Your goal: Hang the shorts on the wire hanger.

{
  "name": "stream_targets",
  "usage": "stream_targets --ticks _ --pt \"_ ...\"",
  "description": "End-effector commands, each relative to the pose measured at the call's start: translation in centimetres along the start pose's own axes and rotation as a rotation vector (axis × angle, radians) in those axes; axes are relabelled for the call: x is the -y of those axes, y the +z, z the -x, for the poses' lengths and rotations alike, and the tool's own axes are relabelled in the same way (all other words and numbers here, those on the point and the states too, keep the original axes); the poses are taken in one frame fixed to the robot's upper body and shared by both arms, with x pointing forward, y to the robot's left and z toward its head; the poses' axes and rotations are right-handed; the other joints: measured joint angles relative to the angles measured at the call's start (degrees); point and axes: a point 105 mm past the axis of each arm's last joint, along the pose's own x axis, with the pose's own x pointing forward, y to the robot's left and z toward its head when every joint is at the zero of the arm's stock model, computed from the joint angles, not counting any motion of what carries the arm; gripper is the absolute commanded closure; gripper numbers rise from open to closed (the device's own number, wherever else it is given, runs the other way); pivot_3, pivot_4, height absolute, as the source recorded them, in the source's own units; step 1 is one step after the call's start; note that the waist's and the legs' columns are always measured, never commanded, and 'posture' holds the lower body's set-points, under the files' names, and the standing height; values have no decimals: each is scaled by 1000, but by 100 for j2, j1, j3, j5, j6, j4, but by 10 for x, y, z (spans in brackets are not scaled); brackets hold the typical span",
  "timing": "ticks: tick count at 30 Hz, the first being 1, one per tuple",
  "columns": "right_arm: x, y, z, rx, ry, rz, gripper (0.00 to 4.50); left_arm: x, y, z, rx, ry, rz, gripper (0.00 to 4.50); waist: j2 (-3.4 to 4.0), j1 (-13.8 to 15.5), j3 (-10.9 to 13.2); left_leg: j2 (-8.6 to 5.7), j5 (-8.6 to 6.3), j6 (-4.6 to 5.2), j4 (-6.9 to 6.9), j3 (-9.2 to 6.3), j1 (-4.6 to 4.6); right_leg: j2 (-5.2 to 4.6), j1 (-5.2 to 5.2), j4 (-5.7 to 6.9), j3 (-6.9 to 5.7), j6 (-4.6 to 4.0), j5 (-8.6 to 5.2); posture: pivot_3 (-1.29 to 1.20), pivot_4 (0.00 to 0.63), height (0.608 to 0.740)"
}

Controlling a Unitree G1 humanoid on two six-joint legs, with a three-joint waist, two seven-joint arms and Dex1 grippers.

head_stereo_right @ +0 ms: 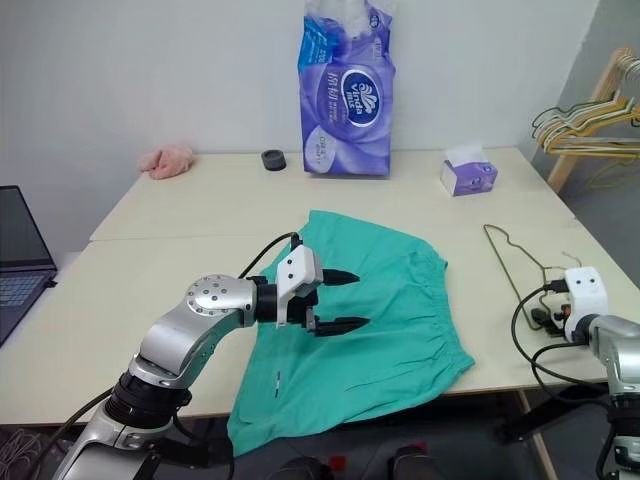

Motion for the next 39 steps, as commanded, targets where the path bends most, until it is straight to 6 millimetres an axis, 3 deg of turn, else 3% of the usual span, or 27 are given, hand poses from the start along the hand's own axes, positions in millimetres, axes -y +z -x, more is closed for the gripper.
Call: stream_targets --ticks 1,3,6,15,19,22,27,31,39 --pt "-4 -6 -2 -54 45 -65 753 1 13 0 26 -13 -55 358 -1 -4 0 1 0 0 0 -1 0 0 0 0 0 0 0 -101 63 740" --pt "-8 -13 -3 -93 74 -108 753 1 12 0 25 -13 -58 358 -3 -7 0 2 -1 1 0 -3 0 0 1 0 0 1 0 -101 64 740" --pt "-9 -19 -5 -132 92 -158 1368 2 12 0 25 -14 -61 320 -6 -6 -2 2 -1 1 0 -6 1 0 4 -3 -2 3 -2 -101 64 740" --pt "-13 -27 -9 -153 76 -173 4433 0 11 -2 35 7 -49 320 -42 -4 -15 6 -1 1 0 -11 4 -2 13 -9 -5 11 -6 -95 66 740" --pt "-7 -19 -9 -108 18 -170 4471 -6 10 -1 39 31 -17 320 -46 -5 -17 8 -1 1 0 -13 4 -3 15 -16 -5 12 -5 -96 65 740" --pt "-2 0 -4 -21 -22 -138 4471 -23 3 3 4 101 14 320 -42 -12 -15 12 -1 1 0 -14 6 -2 25 -40 -6 19 6 -101 63 740" --pt "-2 29 6 121 -76 55 4490 -48 2 10 4 207 30 160 -26 -11 -6 6 -9 15 0 1 -5 -5 21 -63 -3 35 19 -105 61 740" --pt "-18 62 20 298 -103 250 4490 -90 3 32 20 374 63 160 -4 -26 8 4 -10 16 0 14 -16 -9 2 -60 0 42 22 -110 60 740" --pt "-48 95 41 515 -92 451 4490 -145 10 77 112 532 215 160 3 -41 14 4 -10 16 -3 10 -21 -11 -3 -61 -4 41 23 -115 61 740"
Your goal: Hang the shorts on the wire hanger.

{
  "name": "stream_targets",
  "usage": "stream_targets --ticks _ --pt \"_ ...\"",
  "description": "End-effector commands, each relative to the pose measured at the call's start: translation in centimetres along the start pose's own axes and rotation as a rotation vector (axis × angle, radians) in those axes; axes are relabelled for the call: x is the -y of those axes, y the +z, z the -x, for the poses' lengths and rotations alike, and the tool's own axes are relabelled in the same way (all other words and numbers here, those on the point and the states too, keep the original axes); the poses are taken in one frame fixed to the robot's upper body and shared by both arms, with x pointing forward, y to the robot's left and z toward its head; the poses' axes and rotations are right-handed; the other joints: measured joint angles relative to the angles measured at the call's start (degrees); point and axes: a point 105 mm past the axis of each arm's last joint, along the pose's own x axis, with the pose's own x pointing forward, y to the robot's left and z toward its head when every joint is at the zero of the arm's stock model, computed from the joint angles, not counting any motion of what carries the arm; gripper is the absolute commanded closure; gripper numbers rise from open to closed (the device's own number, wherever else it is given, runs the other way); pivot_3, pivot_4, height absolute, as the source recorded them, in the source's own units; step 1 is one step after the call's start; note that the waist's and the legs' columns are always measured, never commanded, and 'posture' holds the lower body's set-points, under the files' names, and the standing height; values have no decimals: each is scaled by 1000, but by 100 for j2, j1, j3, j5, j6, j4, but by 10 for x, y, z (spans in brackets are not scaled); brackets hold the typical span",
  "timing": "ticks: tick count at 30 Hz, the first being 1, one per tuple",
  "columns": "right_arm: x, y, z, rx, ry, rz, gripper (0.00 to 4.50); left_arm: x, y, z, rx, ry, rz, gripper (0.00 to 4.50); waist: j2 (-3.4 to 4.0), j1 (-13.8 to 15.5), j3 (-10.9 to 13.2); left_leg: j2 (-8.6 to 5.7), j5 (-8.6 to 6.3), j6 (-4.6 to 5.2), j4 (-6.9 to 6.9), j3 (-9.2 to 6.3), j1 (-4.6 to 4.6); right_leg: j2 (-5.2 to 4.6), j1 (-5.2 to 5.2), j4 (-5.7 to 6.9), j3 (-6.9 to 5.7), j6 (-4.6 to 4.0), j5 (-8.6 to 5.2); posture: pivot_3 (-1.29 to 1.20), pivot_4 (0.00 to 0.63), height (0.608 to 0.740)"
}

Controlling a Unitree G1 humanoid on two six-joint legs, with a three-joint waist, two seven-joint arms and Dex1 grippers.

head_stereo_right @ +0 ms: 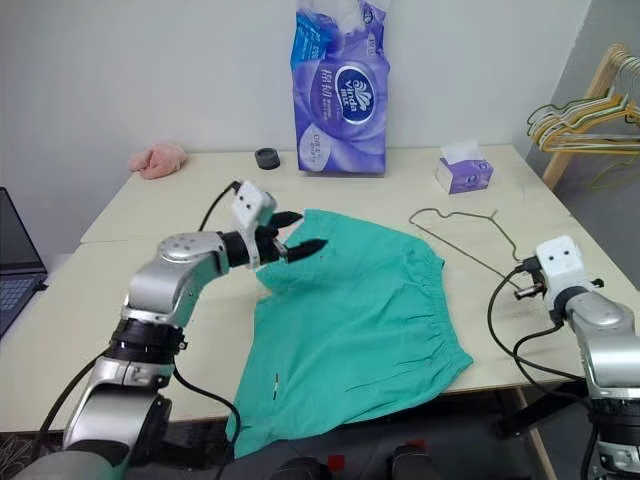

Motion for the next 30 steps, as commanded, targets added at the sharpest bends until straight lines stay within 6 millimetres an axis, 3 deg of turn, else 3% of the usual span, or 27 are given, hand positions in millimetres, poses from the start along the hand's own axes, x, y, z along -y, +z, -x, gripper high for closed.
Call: stream_targets --ticks 1,5,9,17,26,30 --pt "6 40 8 170 -43 116 4490 -26 25 12 83 30 66 160 0 -1 1 0 0 0 0 0 -2 -1 -2 0 0 1 1 -115 61 740" --pt "-3 58 11 275 -8 220 4490 -22 24 16 53 -73 111 160 0 -11 1 -1 -1 0 -1 0 -1 -1 -3 0 -1 -1 3 -116 62 740" --pt "-35 78 22 442 97 422 4490 -11 9 23 -70 -216 54 160 0 -63 3 -1 -3 -1 -4 -1 -1 -2 -4 1 -2 -21 14 -118 63 740" --pt "-82 89 41 640 259 598 4490 -11 6 22 -128 -262 3 160 -20 -104 18 0 -3 -2 -1 -6 -1 -2 -3 1 -1 -11 8 -123 64 740" --pt "-99 105 52 759 301 685 4490 29 -26 36 -280 -508 17 160 -20 -136 25 1 -3 -2 -2 -7 0 -3 -4 4 2 -27 17 -125 68 740" --pt "-101 107 52 773 307 701 4490 37 -25 43 -284 -573 33 160 -34 -130 37 3 -3 -2 0 -11 0 -2 -2 6 1 -27 17 -127 69 740"
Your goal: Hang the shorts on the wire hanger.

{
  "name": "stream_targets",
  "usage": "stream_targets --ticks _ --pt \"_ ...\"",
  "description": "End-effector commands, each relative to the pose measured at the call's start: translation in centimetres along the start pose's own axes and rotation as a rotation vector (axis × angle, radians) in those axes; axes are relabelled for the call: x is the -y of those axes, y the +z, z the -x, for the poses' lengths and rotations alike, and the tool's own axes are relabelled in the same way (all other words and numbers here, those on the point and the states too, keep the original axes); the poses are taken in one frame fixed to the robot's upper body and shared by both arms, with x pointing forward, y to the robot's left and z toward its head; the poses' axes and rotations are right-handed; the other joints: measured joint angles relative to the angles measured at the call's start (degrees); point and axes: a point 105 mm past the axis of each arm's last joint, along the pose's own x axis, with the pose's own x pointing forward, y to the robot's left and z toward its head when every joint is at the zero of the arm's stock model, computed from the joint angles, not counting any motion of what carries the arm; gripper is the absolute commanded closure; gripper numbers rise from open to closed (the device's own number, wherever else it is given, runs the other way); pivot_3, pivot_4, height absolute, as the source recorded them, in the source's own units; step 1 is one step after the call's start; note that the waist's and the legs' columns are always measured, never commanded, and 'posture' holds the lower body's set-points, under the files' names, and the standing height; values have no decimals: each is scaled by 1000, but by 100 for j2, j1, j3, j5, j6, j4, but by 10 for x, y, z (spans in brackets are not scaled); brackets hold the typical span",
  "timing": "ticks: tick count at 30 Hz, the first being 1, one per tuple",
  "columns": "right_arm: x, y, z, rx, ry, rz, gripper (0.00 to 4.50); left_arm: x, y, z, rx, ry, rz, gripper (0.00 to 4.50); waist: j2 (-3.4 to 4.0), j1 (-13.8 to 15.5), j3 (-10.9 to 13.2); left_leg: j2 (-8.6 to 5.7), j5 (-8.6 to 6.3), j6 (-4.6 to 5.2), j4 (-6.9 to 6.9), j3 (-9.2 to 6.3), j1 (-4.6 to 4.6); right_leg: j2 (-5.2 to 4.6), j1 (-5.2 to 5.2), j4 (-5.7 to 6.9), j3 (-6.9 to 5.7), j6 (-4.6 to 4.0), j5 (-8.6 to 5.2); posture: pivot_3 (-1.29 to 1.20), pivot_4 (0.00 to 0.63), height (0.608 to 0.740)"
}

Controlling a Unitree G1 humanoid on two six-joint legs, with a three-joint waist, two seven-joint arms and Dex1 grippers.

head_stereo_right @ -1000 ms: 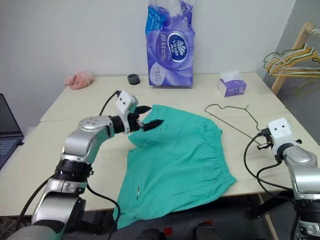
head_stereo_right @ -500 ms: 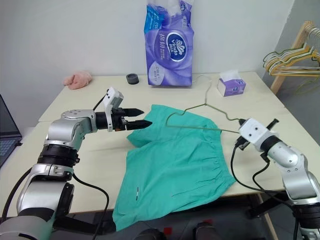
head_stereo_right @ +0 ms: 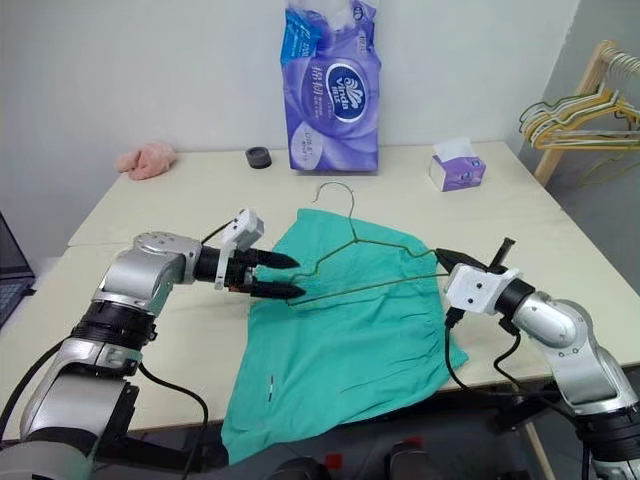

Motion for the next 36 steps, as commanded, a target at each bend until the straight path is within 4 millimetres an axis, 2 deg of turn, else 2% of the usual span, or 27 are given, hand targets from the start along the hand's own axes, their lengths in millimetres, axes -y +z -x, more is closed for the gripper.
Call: stream_targets --ticks 1,5,11,18,22,33,36 --pt "9 16 -3 63 -22 48 4490 9 11 8 4 -40 -46 160 -9 1 7 0 0 0 0 -1 0 0 0 0 0 0 0 -126 69 740" --pt "12 20 -5 84 -31 54 4490 11 -2 9 -50 -43 -54 160 -8 3 8 -1 0 0 0 0 0 0 0 -2 0 0 0 -124 69 740" --pt "19 28 -7 113 -60 45 4490 16 -18 -1 -90 -53 -60 160 -11 5 14 0 0 0 0 -3 0 -2 0 1 2 -1 0 -129 70 740" --pt "21 31 -7 119 -70 29 4490 17 -17 -6 -67 -54 -50 160 -11 6 18 0 0 0 1 -6 0 -3 1 1 2 -1 1 -129 70 740" --pt "21 32 -6 119 -71 24 4500 18 -16 -7 -50 -64 -39 1009 -11 5 19 0 0 0 1 -5 0 -3 1 1 1 -2 1 -129 70 740" --pt "20 34 -6 134 -75 21 4500 34 -18 -13 -26 -142 -10 4476 -10 0 19 0 0 0 1 -5 1 -3 1 3 1 -2 1 -135 69 740" --pt "19 35 -6 142 -72 16 4500 37 -17 -15 -12 -162 0 4476 -10 1 19 0 0 0 2 -5 1 -3 1 3 2 -2 1 -135 69 740"
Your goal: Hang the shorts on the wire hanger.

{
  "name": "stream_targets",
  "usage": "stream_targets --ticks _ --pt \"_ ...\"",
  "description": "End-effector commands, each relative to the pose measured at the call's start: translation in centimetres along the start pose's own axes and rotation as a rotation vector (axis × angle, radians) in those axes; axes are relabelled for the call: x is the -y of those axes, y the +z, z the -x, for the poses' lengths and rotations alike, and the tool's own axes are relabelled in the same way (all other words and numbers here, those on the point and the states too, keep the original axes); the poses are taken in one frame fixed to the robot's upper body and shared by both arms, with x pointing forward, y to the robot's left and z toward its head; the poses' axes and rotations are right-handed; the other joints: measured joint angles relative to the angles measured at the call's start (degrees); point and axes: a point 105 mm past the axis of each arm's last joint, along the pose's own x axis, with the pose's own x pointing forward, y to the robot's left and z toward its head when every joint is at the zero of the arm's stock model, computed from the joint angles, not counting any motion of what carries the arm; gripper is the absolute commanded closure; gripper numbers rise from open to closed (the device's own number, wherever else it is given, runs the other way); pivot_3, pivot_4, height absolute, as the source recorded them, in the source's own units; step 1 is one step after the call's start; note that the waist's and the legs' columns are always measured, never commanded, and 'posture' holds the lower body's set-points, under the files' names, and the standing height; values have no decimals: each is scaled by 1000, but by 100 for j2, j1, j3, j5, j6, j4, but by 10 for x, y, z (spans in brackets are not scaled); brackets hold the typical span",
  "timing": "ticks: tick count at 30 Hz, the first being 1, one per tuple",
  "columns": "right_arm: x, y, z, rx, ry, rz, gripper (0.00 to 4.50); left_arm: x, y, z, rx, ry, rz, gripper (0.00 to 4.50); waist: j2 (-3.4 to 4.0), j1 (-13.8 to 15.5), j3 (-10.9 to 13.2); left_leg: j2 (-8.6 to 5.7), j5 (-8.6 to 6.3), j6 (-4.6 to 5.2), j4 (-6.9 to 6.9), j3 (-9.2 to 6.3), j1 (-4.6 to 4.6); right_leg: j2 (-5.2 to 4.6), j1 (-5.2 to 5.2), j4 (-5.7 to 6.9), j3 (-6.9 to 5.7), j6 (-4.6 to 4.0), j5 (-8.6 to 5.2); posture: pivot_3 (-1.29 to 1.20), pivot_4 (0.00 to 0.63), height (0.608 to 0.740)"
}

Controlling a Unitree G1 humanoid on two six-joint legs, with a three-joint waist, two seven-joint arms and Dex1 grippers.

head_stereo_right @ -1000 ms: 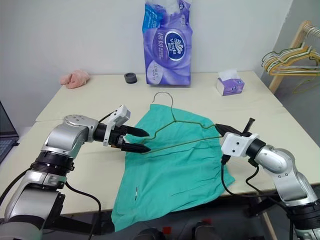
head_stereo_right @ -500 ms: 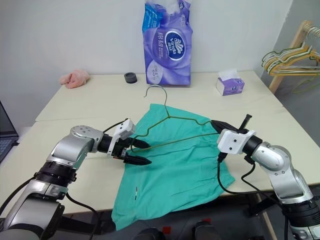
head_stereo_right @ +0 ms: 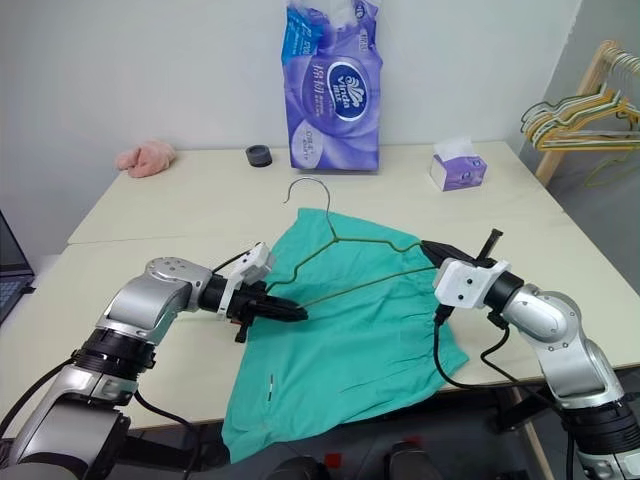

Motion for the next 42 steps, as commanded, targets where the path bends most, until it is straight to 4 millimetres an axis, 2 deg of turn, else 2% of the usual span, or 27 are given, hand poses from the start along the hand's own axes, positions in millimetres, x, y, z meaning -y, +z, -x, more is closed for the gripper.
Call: stream_targets --ticks 1,8,11,16,20,22,24,30,32,36,42 --pt "14 17 2 70 -50 23 4500 5 13 -1 40 -25 -33 4476 0 0 0 0 0 0 0 0 1 0 0 0 0 0 0 -135 70 740" --pt "1 20 4 87 31 98 4500 5 12 -3 40 -20 -30 4476 0 0 0 0 0 0 1 0 0 0 1 0 -1 0 0 -135 69 740" --pt "-1 21 6 99 48 135 3752 0 9 -2 20 15 -41 4500 0 1 0 0 0 0 1 0 1 0 1 0 -1 0 0 -136 67 740" --pt "-7 19 11 98 87 161 2044 -6 12 -3 8 67 -97 4500 0 3 1 0 0 0 1 1 1 0 2 -1 -1 0 0 -135 66 740" --pt "-15 15 22 51 108 24 749 -13 18 -2 -16 138 -194 4500 -1 12 0 0 0 0 2 -2 1 0 3 0 -1 0 0 -135 66 740" --pt "-17 12 31 3 126 -134 50 -18 19 1 -62 180 -268 4500 -1 33 1 0 0 0 2 -6 0 0 4 1 -2 0 0 -134 69 740" --pt "-18 13 39 -39 163 -250 19 -22 18 4 -108 200 -335 4500 -1 31 1 0 0 0 2 -7 0 -1 5 0 -2 -1 0 -137 70 740" --pt "-18 18 49 -141 267 -451 19 -19 26 7 -196 188 -489 4500 1 17 3 1 0 0 5 -6 1 -3 7 -2 -4 0 0 -152 72 740" --pt "-26 21 51 -164 357 -481 19 -18 29 4 -206 179 -523 4500 1 18 3 2 0 0 3 -8 1 -3 6 -4 -6 0 0 -153 71 740" --pt "-29 17 50 -229 420 -547 19 -13 31 -2 -227 154 -588 4500 -1 16 5 2 0 0 3 -5 -1 -5 6 -8 -4 1 -1 -152 70 740" --pt "-38 6 36 -295 502 -543 19 -5 33 -9 -240 119 -645 4500 -3 9 6 3 0 0 3 -4 -3 -5 3 -9 -6 2 -1 -146 70 740"
